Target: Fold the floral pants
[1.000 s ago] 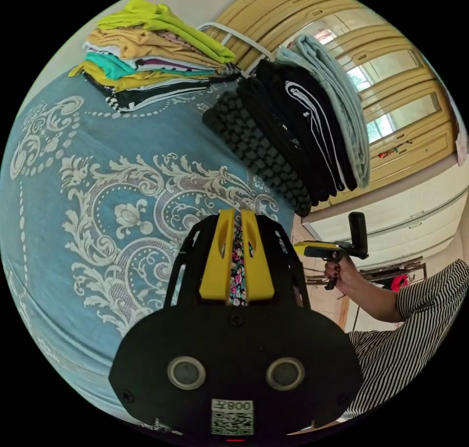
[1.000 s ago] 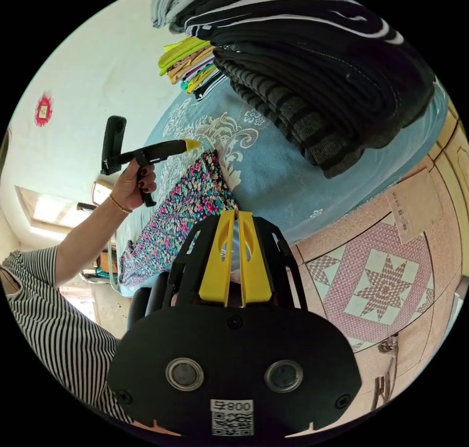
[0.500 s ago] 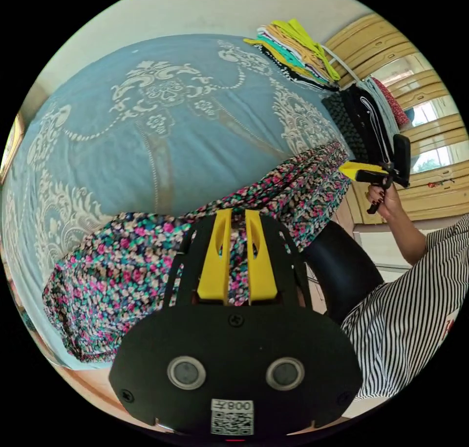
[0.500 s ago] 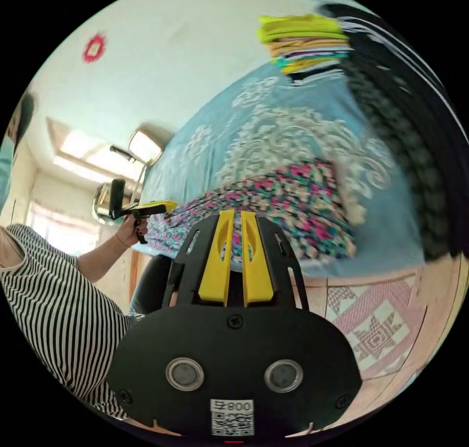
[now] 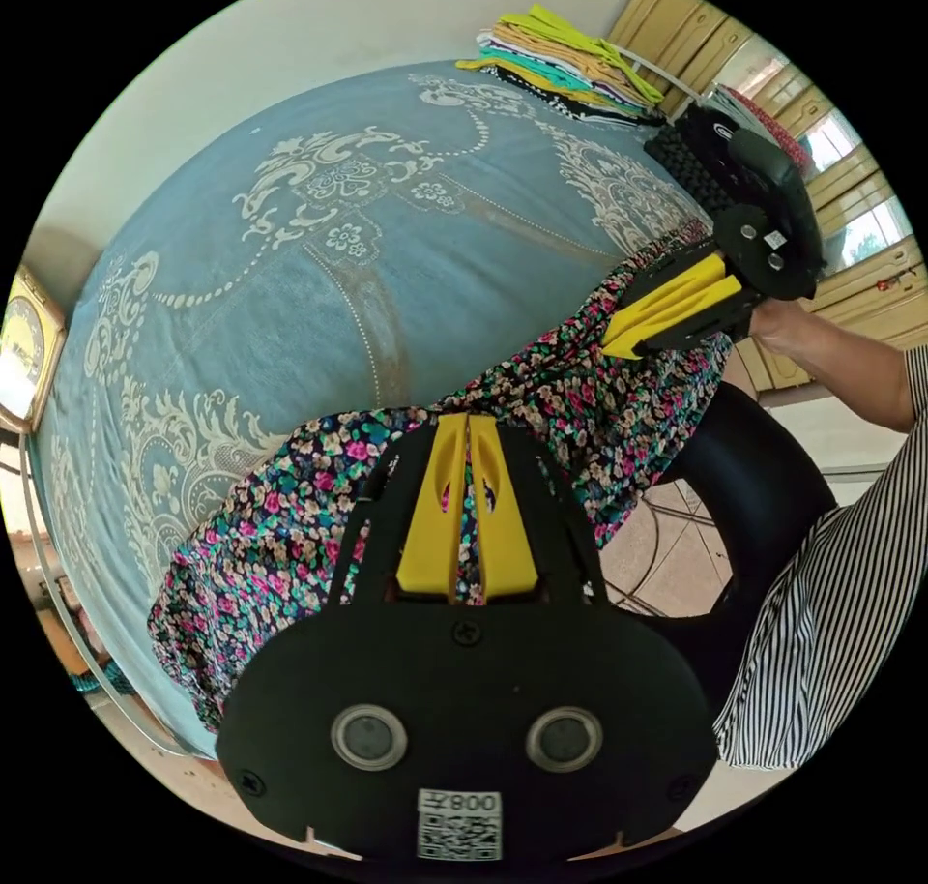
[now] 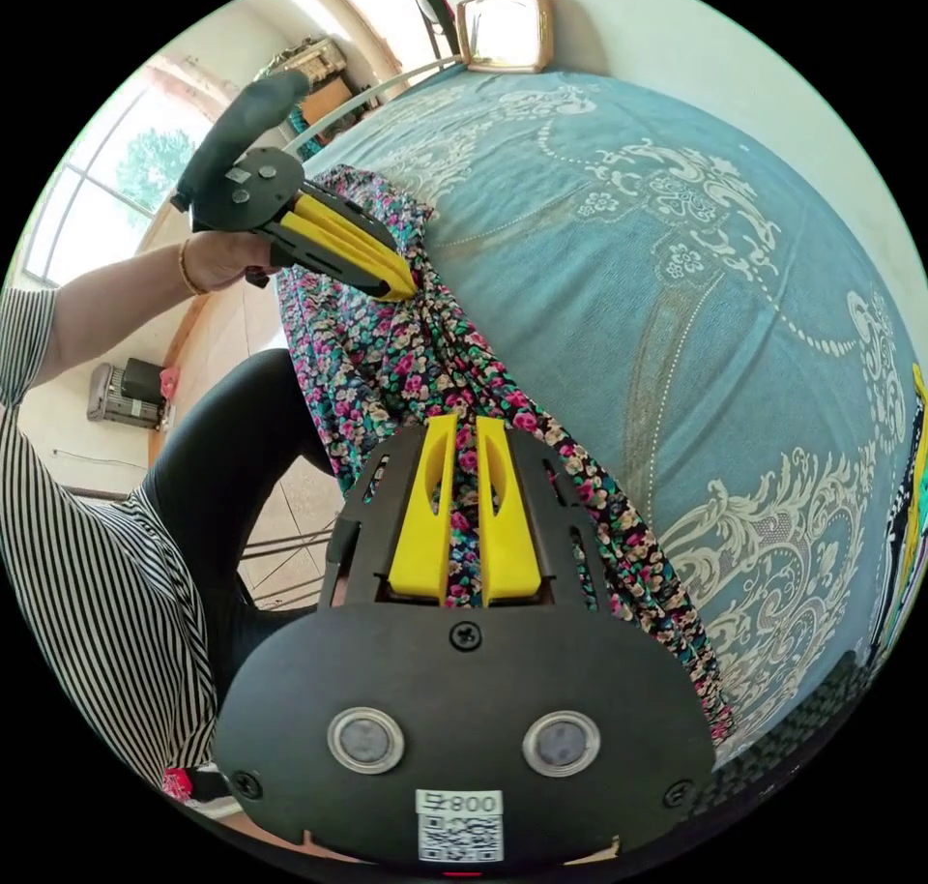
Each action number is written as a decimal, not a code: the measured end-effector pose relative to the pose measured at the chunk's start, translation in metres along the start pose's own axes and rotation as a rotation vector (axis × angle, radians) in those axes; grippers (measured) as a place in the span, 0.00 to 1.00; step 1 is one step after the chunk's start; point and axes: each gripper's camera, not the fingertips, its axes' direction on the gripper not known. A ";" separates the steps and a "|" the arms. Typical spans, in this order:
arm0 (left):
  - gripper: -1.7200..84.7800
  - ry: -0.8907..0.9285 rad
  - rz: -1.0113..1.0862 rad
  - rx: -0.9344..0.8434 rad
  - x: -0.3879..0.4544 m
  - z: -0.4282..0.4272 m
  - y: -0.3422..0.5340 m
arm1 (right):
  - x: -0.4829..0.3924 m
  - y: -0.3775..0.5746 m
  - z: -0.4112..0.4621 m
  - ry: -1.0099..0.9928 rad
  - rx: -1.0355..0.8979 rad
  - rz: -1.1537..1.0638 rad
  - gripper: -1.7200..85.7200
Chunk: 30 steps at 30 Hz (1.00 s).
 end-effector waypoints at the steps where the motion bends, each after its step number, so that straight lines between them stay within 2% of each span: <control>1: 0.02 0.010 -0.024 0.033 -0.006 -0.008 0.009 | 0.000 -0.004 0.003 -0.007 0.005 0.002 0.03; 5: 0.02 0.048 -0.103 0.165 -0.029 -0.036 0.037 | 0.005 -0.017 0.004 -0.007 0.049 0.041 0.02; 13: 0.03 0.145 -0.096 0.186 -0.037 -0.048 0.084 | 0.023 -0.048 0.028 -0.029 0.055 0.127 0.02; 16: 0.04 0.153 -0.050 0.142 -0.024 -0.047 0.106 | 0.027 -0.059 0.039 -0.042 0.042 0.141 0.02; 24: 0.04 0.024 0.035 -0.019 -0.012 -0.036 0.155 | 0.023 -0.062 0.040 0.005 0.092 0.209 0.03; 27: 0.04 0.074 -0.009 0.007 -0.022 -0.043 0.171 | -0.001 -0.060 0.035 -0.024 0.130 0.160 0.05; 30: 0.04 0.126 -0.020 0.019 -0.028 -0.046 0.191 | -0.041 -0.062 0.052 -0.053 0.086 0.034 0.06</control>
